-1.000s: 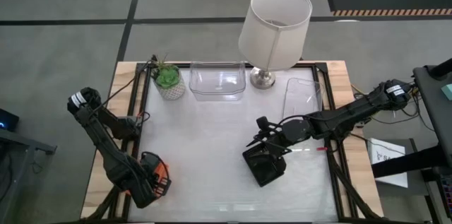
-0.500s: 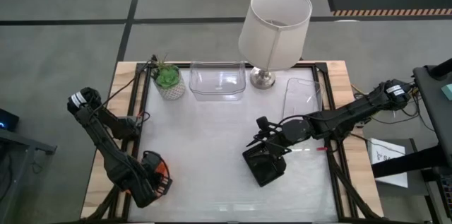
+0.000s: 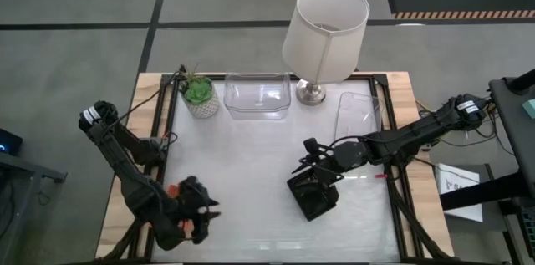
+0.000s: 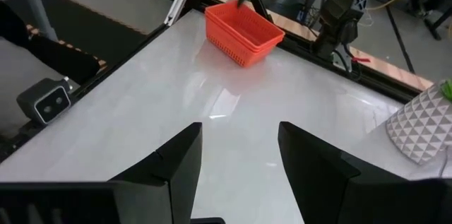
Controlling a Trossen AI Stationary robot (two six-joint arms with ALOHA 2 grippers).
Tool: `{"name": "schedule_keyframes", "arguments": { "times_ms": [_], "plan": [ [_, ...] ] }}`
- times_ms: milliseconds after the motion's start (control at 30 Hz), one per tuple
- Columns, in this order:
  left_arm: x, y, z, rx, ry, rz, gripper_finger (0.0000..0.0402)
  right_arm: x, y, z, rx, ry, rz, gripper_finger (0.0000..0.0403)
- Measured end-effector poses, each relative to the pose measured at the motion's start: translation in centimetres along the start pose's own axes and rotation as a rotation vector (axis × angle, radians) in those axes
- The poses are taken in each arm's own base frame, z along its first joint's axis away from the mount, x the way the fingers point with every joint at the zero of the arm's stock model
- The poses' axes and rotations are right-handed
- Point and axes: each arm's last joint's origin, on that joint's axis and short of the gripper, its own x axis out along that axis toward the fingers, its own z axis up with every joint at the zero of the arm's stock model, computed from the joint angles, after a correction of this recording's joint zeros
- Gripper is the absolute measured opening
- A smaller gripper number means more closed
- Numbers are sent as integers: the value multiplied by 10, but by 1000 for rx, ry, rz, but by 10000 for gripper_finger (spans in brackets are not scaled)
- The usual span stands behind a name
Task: Stack baskets by color
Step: Stack the right transparent bin on the left transparent bins
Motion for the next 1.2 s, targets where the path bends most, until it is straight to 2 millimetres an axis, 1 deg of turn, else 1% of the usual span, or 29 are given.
{"name": "schedule_keyframes", "arguments": {
  "times_ms": [100,200,333,433,567,633,733,800,900,1000,1100,1200],
  "plan": [
    [7,-9,11,195,-83,-84,126,0,0,0,25,0,0,180],
    [15,-12,22,331,-142,-132,119,0,0,-1,50,2,0,180],
    [30,-7,30,470,-156,-189,107,1,0,-1,94,3,0,180],
    [41,1,37,545,-163,-229,95,2,2,-7,149,19,3,180],
    [53,20,49,608,-170,-258,80,4,5,-18,237,54,5,179],
    [56,32,56,627,-189,-242,74,5,6,-24,293,73,-7,175],
    [59,53,66,635,-215,-186,68,4,5,-32,416,141,-115,168],
    [60,67,74,628,-230,-143,66,1,4,-38,489,231,-190,163],
    [61,88,82,608,-257,-58,65,-7,3,-42,611,379,-297,156],
    [61,105,91,560,-308,49,65,-21,-2,-43,744,525,-410,150],
    [60,117,97,520,-347,142,65,-35,-13,-47,852,649,-529,149],
    [58,124,102,492,-377,218,65,-47,-29,-51,930,742,-637,153]
  ]
}}
